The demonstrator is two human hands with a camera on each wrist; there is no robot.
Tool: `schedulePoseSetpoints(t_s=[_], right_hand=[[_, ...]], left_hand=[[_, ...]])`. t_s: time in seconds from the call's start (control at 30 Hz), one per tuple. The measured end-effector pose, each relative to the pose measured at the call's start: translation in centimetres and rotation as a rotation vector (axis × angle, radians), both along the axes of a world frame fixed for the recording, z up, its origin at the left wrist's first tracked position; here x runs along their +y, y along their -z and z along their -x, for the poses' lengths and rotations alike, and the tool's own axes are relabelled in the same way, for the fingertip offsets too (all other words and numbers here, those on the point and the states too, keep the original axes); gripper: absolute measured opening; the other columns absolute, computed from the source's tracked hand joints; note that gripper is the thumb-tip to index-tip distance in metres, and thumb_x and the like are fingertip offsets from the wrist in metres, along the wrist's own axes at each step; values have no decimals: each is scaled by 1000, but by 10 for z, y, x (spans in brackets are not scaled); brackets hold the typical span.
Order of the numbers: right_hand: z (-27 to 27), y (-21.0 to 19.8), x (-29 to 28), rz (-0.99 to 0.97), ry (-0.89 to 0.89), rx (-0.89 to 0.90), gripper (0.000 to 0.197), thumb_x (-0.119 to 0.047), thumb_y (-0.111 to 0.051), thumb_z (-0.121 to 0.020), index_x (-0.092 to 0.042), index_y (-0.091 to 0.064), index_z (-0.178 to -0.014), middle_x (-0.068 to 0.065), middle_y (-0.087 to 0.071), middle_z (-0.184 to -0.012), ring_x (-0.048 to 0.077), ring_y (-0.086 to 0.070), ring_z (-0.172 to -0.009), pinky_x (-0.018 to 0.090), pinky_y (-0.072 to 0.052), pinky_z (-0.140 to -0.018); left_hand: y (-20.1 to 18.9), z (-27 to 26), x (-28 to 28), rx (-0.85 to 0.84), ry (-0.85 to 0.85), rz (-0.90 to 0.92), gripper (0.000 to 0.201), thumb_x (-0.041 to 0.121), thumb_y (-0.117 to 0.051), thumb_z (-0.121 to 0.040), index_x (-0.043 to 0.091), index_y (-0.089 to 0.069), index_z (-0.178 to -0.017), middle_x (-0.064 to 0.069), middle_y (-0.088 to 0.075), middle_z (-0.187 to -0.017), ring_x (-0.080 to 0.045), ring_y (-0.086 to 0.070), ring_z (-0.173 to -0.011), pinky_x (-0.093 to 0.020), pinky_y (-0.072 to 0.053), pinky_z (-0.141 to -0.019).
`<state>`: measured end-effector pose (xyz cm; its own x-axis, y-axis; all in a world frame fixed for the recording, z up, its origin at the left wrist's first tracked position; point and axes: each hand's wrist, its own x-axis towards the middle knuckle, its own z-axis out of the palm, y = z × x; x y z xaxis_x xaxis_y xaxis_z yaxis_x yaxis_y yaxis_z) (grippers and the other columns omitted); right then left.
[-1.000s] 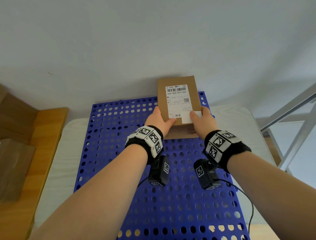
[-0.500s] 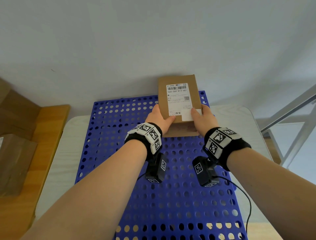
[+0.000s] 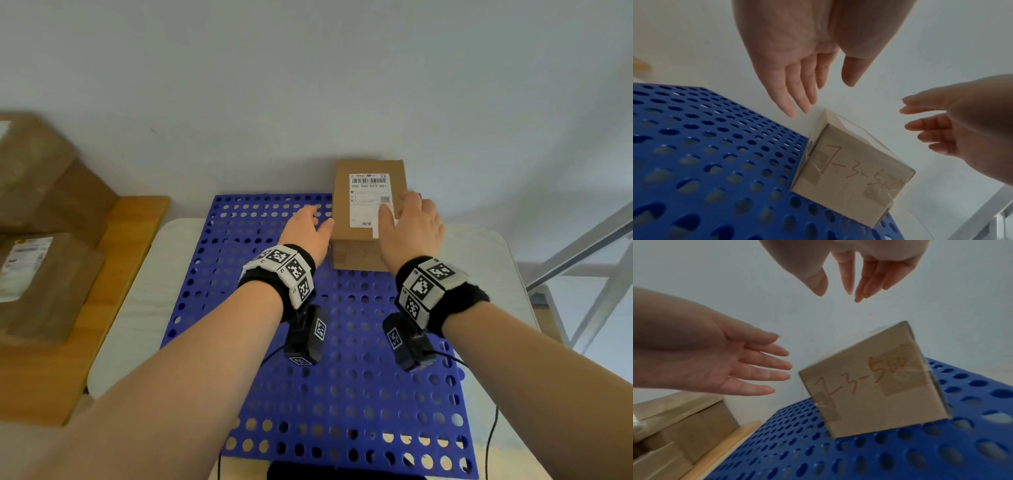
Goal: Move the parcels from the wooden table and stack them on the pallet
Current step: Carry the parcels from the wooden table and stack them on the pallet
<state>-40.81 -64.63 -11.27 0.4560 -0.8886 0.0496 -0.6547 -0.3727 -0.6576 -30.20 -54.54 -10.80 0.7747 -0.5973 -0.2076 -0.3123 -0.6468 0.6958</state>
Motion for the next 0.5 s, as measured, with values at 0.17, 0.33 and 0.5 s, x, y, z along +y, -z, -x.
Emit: schedulePoseSetpoints(t_s=[0.17,0.33,0.5], right_hand=[[-20,-19,35,-48,-104,-100,38,-36,-44,-95,-16,-49,-127,6,-58,-120,25,-53,-112,43,-33,-103],[-50,-49,88,-103,-247,-175,25,-31,-44,-96,-12,-58,-106,6,-64,-98,28,-60,-94,43,-46,-90],[-90,-72,175,-103,-352,-227,22,-26,-44,-96,-9,-58,-99,4,-57,-87,23,-53,-81,28,-36,-69]], left_hand=[[-18,-5,39,-73,-36,62,34,26,-42,-98,12,-52,-128,-4,-57,-128,-18,-54,-116,-22,-38,-89],[-45,-26,98,-131,-115,151,35,25,-44,-97,10,-52,-128,-6,-60,-124,-20,-58,-111,-28,-43,-95],[-67,-56,195,-143,-212,199,33,25,-44,-96,11,-53,-125,-9,-62,-120,-22,-61,-106,-37,-46,-97]])
